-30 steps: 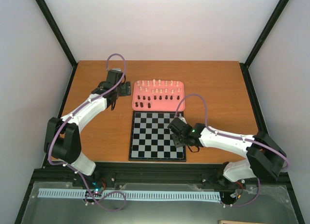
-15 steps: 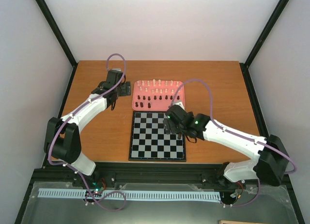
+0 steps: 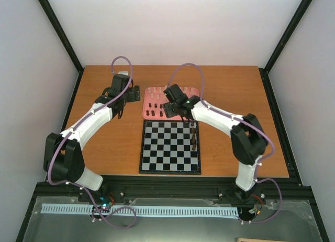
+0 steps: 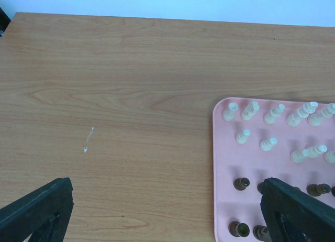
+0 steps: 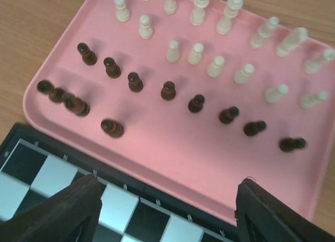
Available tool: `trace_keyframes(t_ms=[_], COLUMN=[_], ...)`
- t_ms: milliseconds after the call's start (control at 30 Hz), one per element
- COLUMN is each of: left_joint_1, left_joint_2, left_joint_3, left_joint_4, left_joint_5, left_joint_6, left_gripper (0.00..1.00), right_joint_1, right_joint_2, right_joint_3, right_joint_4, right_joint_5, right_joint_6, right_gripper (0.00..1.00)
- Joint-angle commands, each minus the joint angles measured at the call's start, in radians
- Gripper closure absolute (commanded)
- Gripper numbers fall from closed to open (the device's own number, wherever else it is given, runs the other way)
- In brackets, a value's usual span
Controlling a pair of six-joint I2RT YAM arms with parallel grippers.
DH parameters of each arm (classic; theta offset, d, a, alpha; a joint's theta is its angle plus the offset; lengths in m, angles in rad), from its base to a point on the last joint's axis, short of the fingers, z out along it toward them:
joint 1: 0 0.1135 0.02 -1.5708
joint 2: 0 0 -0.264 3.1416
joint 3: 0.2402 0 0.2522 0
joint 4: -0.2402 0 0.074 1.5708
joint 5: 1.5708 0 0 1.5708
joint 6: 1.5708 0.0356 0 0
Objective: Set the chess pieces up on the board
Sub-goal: Pick up the chess piece from the storage box.
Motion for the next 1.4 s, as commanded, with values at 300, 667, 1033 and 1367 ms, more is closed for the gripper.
trace_keyframes(t_ms=[300, 667, 1033, 1367], left_joint_1=[0.002, 0.002, 0.002, 0.002], left_joint_2=[-0.003, 0.010, 0.027, 0.034], left_joint_3=[0.005, 0.009, 0.015, 0.019], left_joint_4=[0.011, 0.012, 0.011, 0.007], left_joint_5=[-0.014, -0.020, -0.022, -0.025], left_joint_6=[0.000, 0.001, 0.001, 0.001], left_gripper=[0.00, 0.00, 0.00, 0.00], right_joint_1=[-0.021, -0.024, -0.023, -0.024], right_joint_2=[0.344, 0.427, 0.429, 0.423], right_joint_3=[0.299, 0.357, 0.345, 0.335], right_joint_4=[-0.008, -0.028, -0.037, -0.045], right_joint_5=[-0.197, -0.207, -0.213, -0.222], right_joint_6=[-0.060, -0.063, -0.052, -0.050], right_gripper=[0.41, 0.60, 0.75, 0.81])
